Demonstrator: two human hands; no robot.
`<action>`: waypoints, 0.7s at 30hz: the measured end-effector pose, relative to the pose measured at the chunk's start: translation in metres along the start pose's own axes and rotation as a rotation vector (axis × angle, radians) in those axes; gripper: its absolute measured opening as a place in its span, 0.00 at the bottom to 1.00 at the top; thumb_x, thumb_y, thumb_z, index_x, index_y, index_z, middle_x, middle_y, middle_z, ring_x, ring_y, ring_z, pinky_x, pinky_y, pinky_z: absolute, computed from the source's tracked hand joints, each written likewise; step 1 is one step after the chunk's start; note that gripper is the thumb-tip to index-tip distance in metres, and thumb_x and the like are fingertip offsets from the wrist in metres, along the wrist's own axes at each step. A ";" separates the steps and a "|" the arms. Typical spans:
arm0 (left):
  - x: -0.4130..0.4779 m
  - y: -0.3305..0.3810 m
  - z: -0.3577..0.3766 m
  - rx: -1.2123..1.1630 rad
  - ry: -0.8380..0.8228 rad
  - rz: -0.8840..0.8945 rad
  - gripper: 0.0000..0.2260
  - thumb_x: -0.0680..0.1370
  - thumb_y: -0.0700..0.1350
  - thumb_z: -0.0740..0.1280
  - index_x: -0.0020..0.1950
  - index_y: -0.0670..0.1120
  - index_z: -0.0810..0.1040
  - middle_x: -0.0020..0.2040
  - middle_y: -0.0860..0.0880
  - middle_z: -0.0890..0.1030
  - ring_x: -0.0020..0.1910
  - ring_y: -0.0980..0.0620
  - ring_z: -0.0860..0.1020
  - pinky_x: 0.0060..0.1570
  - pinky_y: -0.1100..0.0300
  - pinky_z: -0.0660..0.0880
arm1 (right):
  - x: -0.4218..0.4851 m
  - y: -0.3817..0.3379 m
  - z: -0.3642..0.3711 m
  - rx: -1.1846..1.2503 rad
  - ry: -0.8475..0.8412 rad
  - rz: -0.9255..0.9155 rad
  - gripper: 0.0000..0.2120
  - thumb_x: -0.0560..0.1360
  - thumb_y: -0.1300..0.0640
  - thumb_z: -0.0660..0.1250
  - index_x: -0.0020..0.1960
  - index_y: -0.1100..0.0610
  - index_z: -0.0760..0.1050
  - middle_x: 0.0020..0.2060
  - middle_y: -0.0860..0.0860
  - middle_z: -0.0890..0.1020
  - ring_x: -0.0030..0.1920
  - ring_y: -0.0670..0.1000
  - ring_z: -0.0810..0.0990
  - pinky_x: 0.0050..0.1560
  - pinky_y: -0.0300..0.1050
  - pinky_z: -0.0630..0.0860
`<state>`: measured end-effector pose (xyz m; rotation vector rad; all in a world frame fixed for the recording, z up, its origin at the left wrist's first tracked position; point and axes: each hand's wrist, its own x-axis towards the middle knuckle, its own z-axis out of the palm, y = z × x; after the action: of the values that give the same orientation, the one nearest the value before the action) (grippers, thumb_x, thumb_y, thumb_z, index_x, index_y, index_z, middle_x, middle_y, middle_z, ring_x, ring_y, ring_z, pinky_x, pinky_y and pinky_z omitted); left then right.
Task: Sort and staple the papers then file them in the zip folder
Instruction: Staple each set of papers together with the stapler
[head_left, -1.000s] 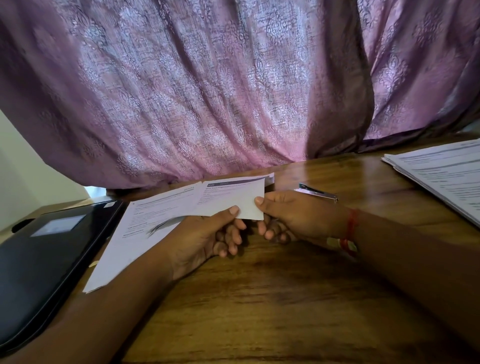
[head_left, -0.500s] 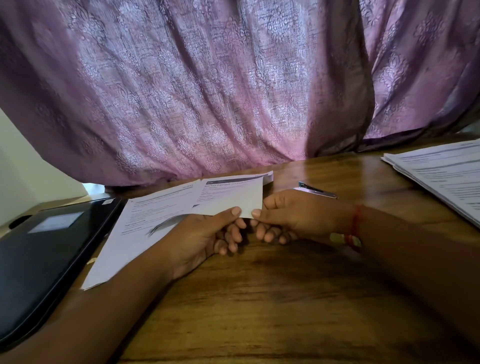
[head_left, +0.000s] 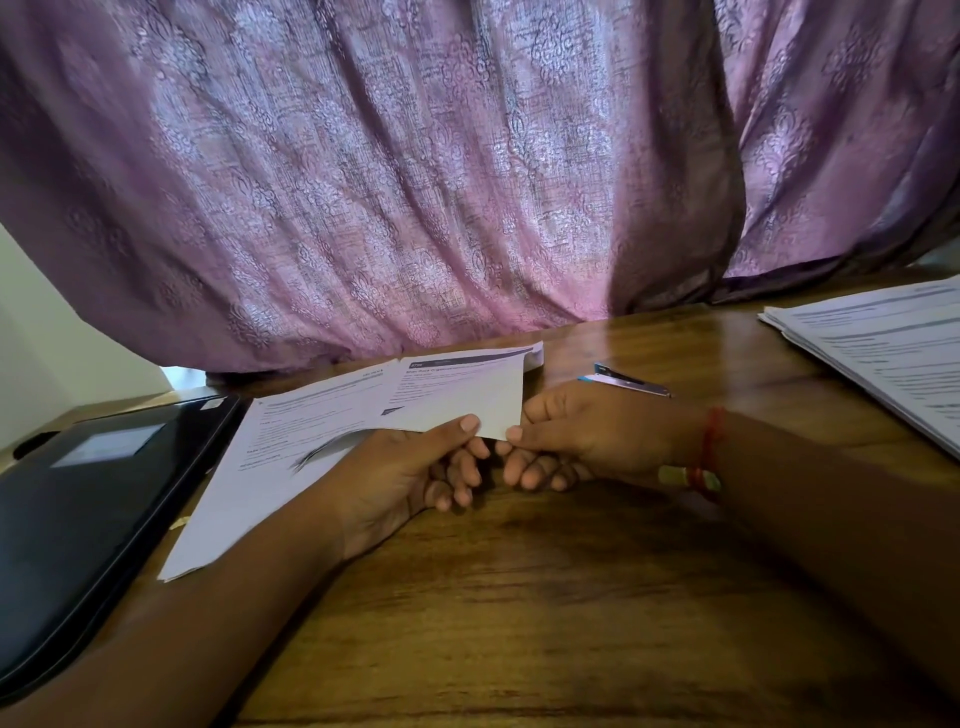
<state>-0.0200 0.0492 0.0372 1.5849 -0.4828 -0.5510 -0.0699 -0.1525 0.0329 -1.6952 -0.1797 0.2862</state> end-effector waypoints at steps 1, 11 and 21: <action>0.000 0.000 0.000 0.001 0.000 -0.001 0.13 0.74 0.50 0.70 0.43 0.40 0.84 0.33 0.44 0.80 0.28 0.51 0.78 0.26 0.66 0.72 | 0.000 0.001 -0.001 0.001 -0.003 0.003 0.08 0.83 0.59 0.59 0.48 0.58 0.75 0.38 0.51 0.84 0.35 0.42 0.80 0.33 0.32 0.73; -0.002 0.001 0.000 0.008 -0.005 0.000 0.12 0.74 0.51 0.70 0.40 0.43 0.85 0.33 0.44 0.80 0.29 0.51 0.77 0.26 0.66 0.72 | -0.008 -0.015 -0.020 -0.414 0.316 -0.065 0.12 0.81 0.61 0.60 0.42 0.56 0.79 0.31 0.49 0.82 0.24 0.42 0.76 0.23 0.33 0.67; -0.003 0.003 0.001 0.013 -0.010 -0.004 0.12 0.74 0.51 0.70 0.39 0.44 0.86 0.34 0.44 0.80 0.30 0.52 0.78 0.27 0.65 0.73 | -0.005 0.017 -0.073 -1.417 0.854 0.113 0.19 0.71 0.36 0.69 0.48 0.52 0.74 0.51 0.56 0.81 0.52 0.58 0.78 0.47 0.47 0.69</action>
<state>-0.0229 0.0501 0.0401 1.5966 -0.4917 -0.5606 -0.0540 -0.2251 0.0257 -3.0460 0.4781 -0.6799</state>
